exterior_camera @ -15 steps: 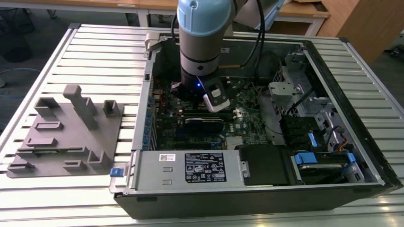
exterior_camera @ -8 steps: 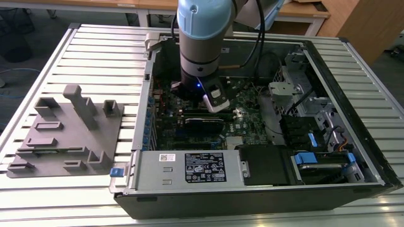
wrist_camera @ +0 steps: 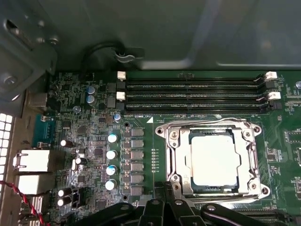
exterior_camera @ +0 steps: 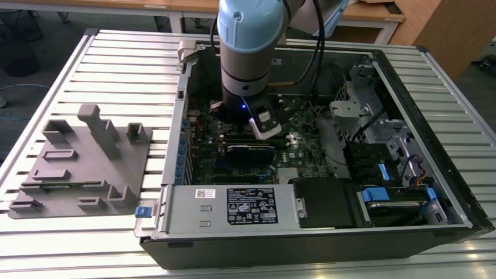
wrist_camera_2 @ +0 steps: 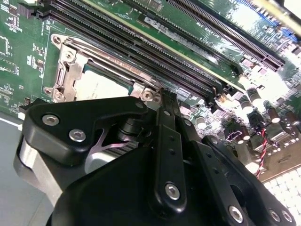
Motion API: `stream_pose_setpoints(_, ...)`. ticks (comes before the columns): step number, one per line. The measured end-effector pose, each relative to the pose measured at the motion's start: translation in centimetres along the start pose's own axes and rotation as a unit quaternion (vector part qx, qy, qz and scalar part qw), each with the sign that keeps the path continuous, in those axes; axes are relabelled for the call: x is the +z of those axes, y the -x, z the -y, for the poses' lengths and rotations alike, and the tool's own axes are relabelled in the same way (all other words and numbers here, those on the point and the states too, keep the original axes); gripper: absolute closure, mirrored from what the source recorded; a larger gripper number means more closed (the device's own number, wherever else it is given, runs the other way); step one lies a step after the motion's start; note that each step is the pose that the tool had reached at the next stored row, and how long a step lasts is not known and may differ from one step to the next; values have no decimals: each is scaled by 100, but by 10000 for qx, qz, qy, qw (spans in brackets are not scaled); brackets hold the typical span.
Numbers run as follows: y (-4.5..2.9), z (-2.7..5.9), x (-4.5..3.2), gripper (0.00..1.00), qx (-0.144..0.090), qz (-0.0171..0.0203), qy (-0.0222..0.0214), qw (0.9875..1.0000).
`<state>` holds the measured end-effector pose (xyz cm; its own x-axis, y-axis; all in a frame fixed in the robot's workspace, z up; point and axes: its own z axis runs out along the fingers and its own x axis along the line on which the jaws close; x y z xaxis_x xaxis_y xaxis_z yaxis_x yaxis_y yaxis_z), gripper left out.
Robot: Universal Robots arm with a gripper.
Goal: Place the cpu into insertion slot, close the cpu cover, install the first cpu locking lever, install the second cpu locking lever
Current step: 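Install the second cpu locking lever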
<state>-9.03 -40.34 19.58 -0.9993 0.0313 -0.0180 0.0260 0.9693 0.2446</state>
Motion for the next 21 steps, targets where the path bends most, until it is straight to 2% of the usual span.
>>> stream_pose_setpoints(9, -9, 2, 7, 89, 0, 0, 37, 10000)
stream_pose_setpoints(21, -37, 11, 40, 89, 0, 1, 45, 10000)
